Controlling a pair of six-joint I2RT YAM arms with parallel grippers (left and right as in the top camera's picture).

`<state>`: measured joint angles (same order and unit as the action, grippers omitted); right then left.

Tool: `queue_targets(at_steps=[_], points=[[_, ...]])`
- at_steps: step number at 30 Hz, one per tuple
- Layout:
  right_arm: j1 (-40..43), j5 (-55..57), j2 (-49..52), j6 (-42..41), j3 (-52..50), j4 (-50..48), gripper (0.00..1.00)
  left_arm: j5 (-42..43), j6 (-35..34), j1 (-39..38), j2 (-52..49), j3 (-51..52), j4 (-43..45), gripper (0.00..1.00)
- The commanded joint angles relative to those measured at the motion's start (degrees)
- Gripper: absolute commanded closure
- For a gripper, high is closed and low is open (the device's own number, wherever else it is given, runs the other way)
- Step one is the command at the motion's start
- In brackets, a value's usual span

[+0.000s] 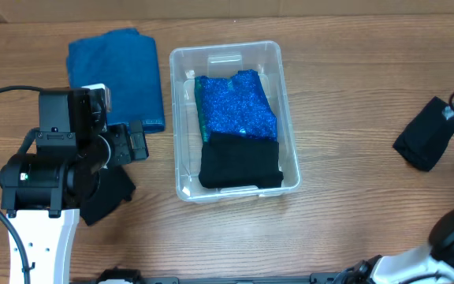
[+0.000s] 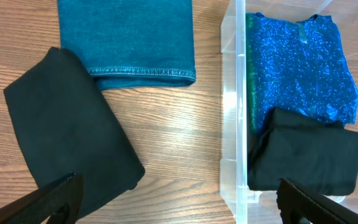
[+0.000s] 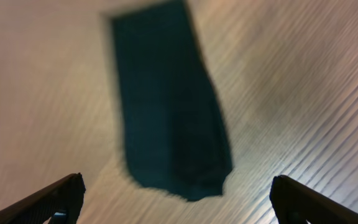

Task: Pack container
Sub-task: 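Grasp the second black cloth on the right with the right gripper, then lay the second black cloth onto the first in the bin, withdraw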

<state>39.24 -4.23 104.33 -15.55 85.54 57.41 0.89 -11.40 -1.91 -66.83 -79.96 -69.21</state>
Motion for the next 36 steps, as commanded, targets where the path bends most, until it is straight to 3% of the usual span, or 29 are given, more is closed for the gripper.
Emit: queue_targets(at_steps=[1,6,7,8,10,13,17,22,24,27,30,36], points=[[1.99,-6.14,8.57,2.58,-0.13,-1.27,0.0,0.22,0.7,-0.37,-0.31,-0.79,0.02,0.0],[2.19,-12.22,16.98,5.42,-0.13,-3.28,0.0,0.22,0.68,-0.37,-0.31,-0.79,0.04,0.0],[2.19,-13.11,16.98,5.44,-0.13,-3.28,0.09,0.22,0.68,-0.37,-0.31,-0.79,0.07,0.0],[2.19,-14.4,16.98,5.6,-0.13,-3.3,0.34,0.22,0.68,-0.37,-0.31,-0.79,0.07,0.0],[2.19,-15.67,16.96,5.57,-0.11,-2.4,0.96,0.22,0.68,-0.37,-0.31,-0.79,0.04,0.0],[2.12,-23.56,15.74,7.93,1.14,-0.72,0.96,0.22,0.68,-0.37,-0.31,-0.79,0.04,0.0],[-2.71,-36.61,4.15,14.34,9.86,3.5,0.96,0.22,0.68,-0.37,-0.28,-0.79,0.02,0.0],[-24.15,-37.27,-10.49,28.13,19.67,12.85,0.96,0.22,0.7,-0.37,-0.31,-0.79,0.07,0.0],[-39.67,-28.94,-13.4,35.26,19.76,16.33,0.96,0.22,0.68,-0.37,-0.31,-0.79,0.07,0.0],[-58.16,-17.77,-12.0,46.16,17.77,21.64,0.96,0.22,0.68,-0.37,-0.31,-0.79,0.07,0.0],[-69.64,-14.29,-6.93,56.81,11.37,22.56,0.96,0.22,0.7,-0.37,-0.31,-0.79,0.07,0.0],[-76.56,-14.88,2.54,67.58,7.39,23.54,0.96,0.2,0.7,-0.37,-0.31,-0.79,0.04,0.0]])
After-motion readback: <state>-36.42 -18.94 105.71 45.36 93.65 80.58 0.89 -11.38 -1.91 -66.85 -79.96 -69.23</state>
